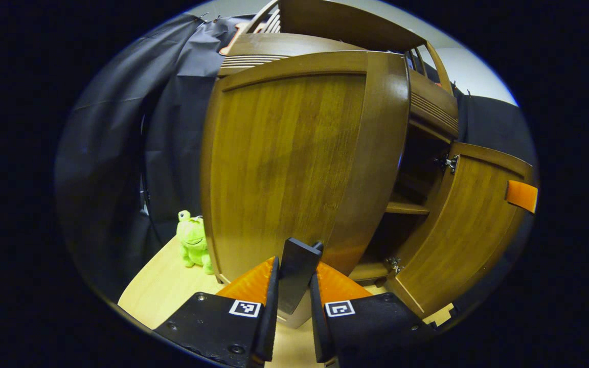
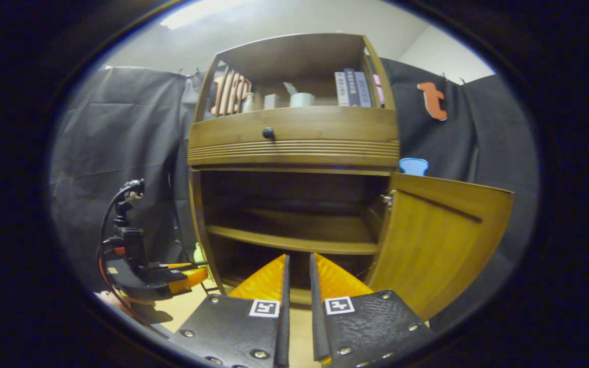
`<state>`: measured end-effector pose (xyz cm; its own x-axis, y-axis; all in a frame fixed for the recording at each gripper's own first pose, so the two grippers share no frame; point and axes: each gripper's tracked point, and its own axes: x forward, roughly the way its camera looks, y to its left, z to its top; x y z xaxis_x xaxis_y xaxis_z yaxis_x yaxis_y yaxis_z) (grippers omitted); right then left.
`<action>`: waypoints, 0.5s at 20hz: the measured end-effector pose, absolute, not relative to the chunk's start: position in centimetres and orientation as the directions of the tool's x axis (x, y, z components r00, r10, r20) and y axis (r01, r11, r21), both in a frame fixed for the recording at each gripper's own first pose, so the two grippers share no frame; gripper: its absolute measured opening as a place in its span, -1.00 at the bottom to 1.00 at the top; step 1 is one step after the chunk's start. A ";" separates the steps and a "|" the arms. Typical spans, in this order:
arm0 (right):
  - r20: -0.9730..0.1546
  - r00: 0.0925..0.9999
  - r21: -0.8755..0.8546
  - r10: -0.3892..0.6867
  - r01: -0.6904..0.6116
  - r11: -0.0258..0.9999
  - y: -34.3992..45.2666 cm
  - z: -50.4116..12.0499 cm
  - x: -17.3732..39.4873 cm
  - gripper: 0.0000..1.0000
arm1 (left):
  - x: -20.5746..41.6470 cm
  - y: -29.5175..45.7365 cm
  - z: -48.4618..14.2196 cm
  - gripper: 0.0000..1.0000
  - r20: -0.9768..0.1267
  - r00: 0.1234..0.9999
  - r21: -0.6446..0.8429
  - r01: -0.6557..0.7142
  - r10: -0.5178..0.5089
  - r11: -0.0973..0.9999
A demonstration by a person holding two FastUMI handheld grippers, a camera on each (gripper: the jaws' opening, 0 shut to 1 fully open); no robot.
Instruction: Open the right door of the double-door shoe cabinet with the right hand, and open the left door with the left hand.
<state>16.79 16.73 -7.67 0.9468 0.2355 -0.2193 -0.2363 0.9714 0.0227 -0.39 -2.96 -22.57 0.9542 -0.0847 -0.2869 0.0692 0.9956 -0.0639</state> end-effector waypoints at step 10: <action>-0.240 0.857 0.052 0.456 -0.457 0.888 27.3 -8.7 17.4 -0.64 | -6.1 6.2 -21.3 -0.31 -0.261 0.965 -0.043 -0.037 0.024 0.998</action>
<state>17.43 27.26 -8.73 0.8574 0.4556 -0.2396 -0.4573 0.8878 0.0516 -6.11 6.22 -21.31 0.9651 0.0241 -0.2607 -0.0367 0.9984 -0.0433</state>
